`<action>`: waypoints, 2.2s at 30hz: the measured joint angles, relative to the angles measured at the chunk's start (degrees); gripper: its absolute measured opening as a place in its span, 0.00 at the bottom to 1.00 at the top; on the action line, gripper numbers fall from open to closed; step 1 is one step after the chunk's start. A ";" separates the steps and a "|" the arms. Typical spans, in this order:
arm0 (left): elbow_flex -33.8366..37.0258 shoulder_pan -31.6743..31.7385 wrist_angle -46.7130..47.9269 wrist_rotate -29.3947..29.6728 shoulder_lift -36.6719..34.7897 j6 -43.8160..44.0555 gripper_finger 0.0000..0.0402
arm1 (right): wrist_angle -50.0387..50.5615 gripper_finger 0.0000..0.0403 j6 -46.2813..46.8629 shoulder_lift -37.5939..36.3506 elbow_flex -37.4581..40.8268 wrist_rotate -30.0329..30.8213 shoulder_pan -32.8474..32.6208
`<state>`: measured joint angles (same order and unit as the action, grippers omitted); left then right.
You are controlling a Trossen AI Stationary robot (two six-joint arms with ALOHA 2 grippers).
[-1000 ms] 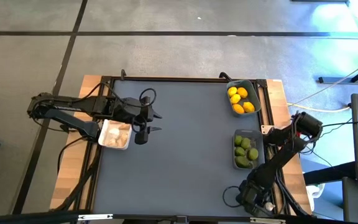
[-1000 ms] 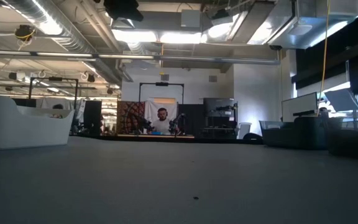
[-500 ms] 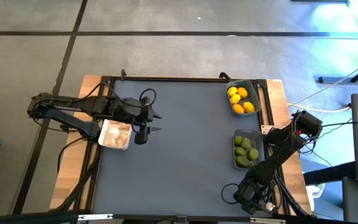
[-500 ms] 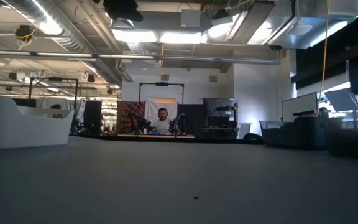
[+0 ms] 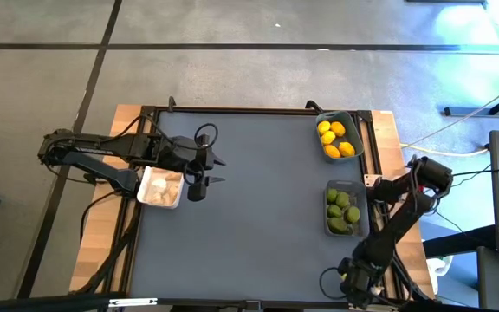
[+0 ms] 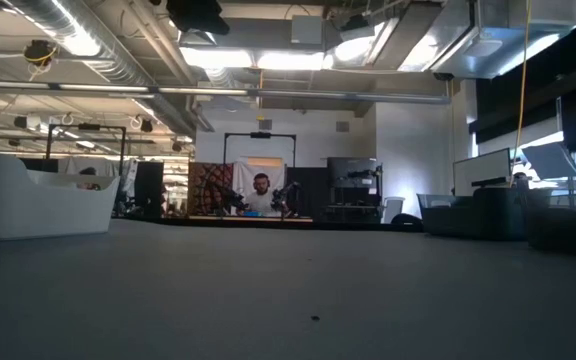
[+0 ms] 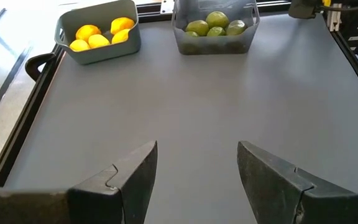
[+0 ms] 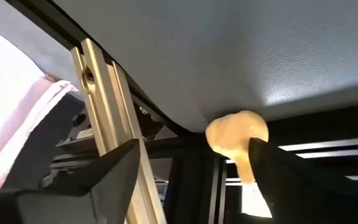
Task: Sort produce into baskets
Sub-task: Put the garlic into the white bin
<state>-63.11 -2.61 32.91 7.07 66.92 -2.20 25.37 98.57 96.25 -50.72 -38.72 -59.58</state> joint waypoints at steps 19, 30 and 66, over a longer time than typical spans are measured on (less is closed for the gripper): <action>0.00 -0.02 1.20 0.00 0.00 0.02 0.54 | -0.57 0.46 -1.16 7.13 0.04 -3.82 -3.95; 0.00 -0.02 1.18 0.00 0.00 -0.72 0.54 | -0.80 0.22 0.10 7.50 0.09 -4.00 -1.94; 0.00 -9.61 6.91 0.00 -3.51 -1.21 0.54 | 12.31 0.22 -50.35 4.35 -23.91 66.09 26.91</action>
<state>-63.11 -12.22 39.82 7.07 63.41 -3.41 37.68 48.23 100.60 -74.62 27.37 -32.67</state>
